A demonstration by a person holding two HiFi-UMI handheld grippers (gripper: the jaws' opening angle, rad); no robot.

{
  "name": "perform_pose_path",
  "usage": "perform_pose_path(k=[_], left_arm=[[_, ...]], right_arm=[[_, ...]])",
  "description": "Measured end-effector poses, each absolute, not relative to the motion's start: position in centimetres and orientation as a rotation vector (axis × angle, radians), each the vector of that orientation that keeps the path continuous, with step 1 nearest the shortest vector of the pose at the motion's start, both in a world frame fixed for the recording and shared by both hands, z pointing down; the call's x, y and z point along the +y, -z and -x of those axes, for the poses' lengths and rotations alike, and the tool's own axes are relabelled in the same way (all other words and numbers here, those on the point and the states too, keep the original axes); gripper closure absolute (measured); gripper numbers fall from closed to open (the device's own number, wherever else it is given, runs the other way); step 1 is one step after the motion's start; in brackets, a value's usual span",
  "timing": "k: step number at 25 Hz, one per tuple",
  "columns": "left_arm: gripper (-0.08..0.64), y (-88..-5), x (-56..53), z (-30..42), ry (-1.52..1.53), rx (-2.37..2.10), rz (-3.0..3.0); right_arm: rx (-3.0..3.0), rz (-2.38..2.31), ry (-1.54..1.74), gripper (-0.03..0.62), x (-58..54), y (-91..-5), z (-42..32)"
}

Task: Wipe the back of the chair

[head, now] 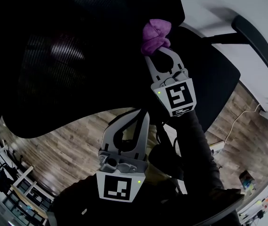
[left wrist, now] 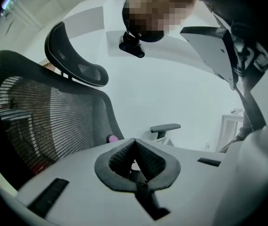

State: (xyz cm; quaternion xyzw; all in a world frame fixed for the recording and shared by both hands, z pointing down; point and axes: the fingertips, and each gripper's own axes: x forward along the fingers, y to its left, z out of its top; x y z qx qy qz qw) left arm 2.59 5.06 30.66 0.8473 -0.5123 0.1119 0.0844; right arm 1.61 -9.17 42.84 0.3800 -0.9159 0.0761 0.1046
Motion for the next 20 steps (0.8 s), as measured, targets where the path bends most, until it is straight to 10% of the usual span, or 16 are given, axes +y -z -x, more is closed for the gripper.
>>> perform_pose_path(k=[20], left_arm=[[0.551, -30.6, 6.6, -3.3, -0.326, -1.558, -2.514]], right_arm=[[-2.758, -0.995, -0.2, 0.548, -4.3, -43.1, 0.7]])
